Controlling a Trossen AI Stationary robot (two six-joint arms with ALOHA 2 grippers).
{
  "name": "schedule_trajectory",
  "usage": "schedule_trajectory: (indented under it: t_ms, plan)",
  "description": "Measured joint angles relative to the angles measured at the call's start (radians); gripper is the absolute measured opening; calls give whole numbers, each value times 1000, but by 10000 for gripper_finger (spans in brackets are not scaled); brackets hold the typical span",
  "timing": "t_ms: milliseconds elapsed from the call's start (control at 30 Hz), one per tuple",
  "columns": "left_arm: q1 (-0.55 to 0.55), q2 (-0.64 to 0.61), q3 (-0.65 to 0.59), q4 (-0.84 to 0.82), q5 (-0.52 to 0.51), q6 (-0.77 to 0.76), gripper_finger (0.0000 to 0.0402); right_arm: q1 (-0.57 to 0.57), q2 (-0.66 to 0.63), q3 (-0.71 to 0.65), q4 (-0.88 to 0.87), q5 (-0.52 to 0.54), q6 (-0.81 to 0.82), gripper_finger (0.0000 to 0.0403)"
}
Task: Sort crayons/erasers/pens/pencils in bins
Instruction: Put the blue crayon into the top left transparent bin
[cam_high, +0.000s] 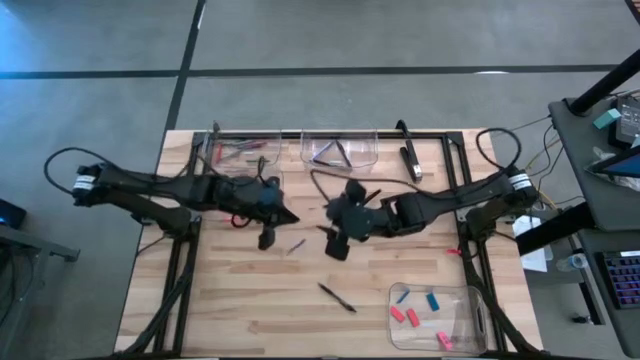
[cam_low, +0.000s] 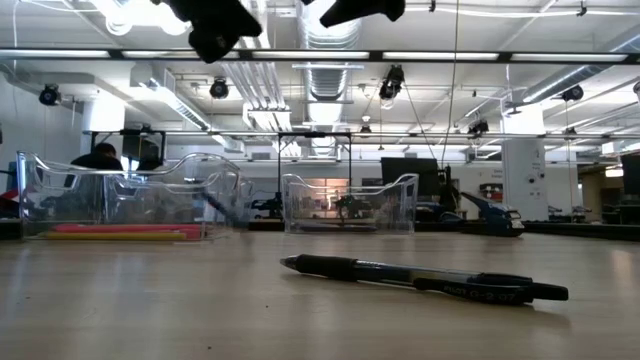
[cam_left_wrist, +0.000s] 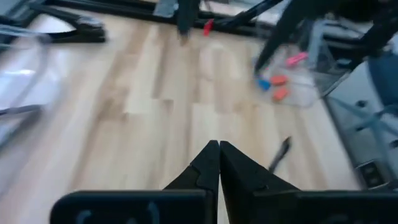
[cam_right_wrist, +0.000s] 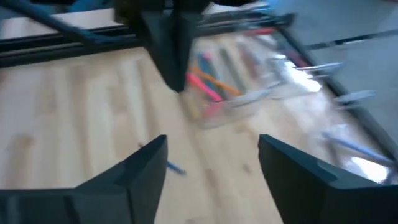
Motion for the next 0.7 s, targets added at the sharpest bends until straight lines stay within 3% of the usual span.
schedule_trajectory:
  t_ms: [200,433,700]
  plan:
    - [134,-99,0,-134,-19,71,2,-52,-59,0,-21,33,-1,270]
    - [207,-185,-14,-155,-3,109,1,-90,-53,-1,-28,22,-2,264]
    - [259,-233,-15,-142,-5,134,0,-133,55,-2,-20,-152,-16,249]
